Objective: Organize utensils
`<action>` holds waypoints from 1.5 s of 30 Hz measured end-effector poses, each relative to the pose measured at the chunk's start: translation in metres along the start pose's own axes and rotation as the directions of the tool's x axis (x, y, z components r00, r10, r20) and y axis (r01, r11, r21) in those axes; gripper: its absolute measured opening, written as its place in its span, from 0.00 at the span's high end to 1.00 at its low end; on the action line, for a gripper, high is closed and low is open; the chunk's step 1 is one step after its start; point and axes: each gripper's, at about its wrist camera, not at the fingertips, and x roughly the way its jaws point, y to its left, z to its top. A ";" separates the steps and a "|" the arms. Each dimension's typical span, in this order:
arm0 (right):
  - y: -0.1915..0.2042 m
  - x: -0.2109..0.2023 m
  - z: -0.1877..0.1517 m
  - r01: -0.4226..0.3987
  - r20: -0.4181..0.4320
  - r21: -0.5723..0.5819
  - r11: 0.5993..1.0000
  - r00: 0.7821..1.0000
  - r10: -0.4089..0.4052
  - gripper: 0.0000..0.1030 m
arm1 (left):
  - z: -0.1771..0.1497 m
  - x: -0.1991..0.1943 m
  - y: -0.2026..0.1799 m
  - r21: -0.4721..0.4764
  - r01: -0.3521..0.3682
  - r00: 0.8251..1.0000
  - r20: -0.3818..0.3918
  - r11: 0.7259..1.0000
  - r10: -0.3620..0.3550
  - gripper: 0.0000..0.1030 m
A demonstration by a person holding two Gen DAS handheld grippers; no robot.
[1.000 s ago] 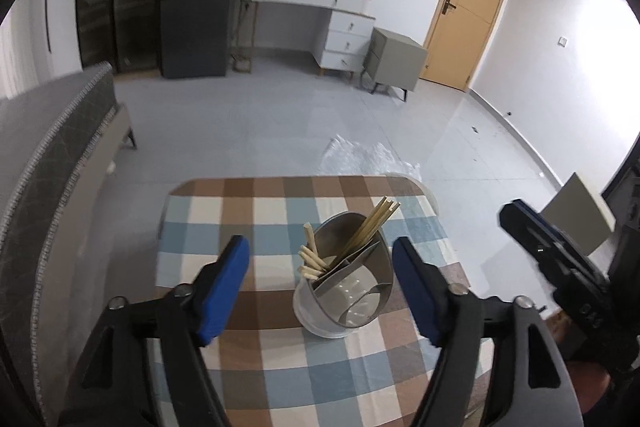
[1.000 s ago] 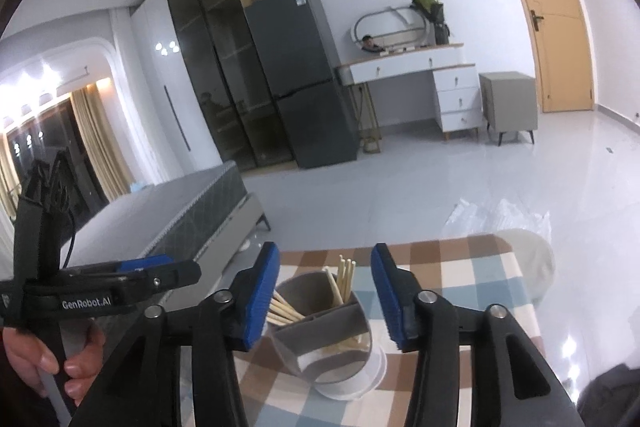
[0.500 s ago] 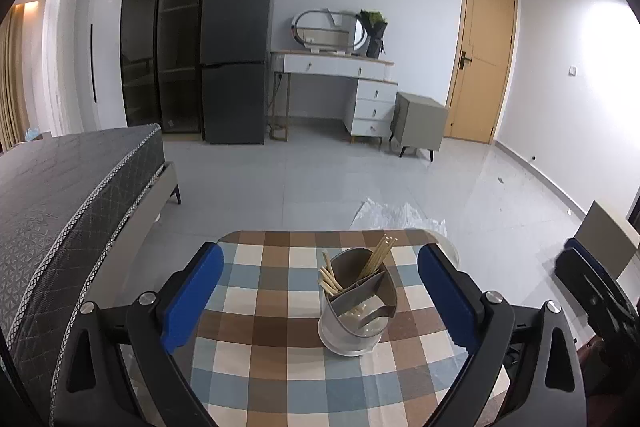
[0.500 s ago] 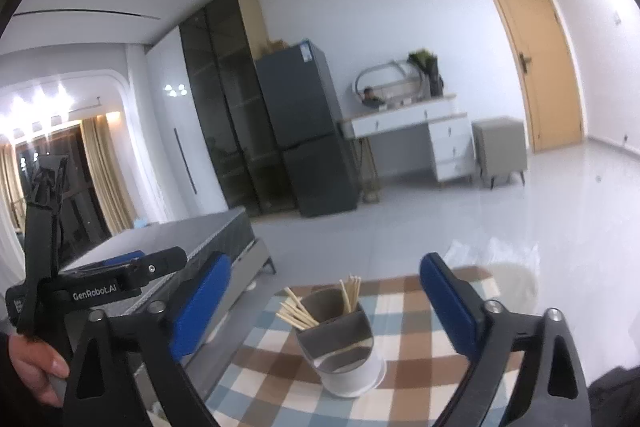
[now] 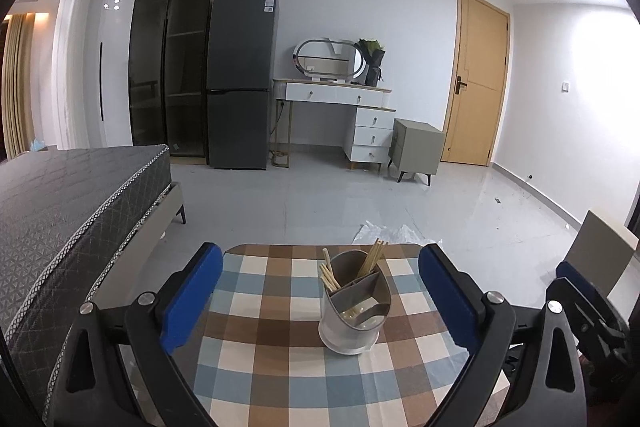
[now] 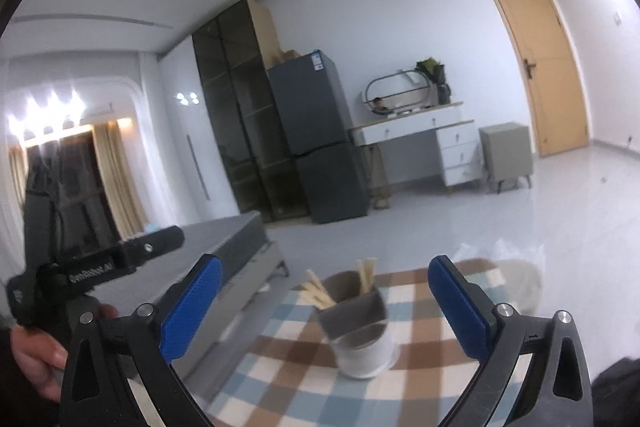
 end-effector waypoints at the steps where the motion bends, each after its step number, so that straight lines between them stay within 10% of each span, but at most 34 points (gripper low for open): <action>1: 0.001 -0.002 -0.002 -0.007 0.002 0.003 1.000 1.000 0.007 0.00 | -0.002 -0.002 0.000 -0.002 -0.003 1.000 0.013 1.000 0.003 0.07; 15: 0.009 -0.009 -0.036 0.060 0.002 -0.115 0.991 0.998 -0.060 0.00 | -0.037 -0.008 -0.001 -0.008 0.006 0.996 0.085 1.000 -0.005 0.07; 45: -0.018 0.018 -0.090 0.169 -0.152 -0.124 0.978 0.971 -0.187 0.00 | -0.096 0.038 0.000 0.012 -0.094 0.991 -0.097 0.996 0.094 0.07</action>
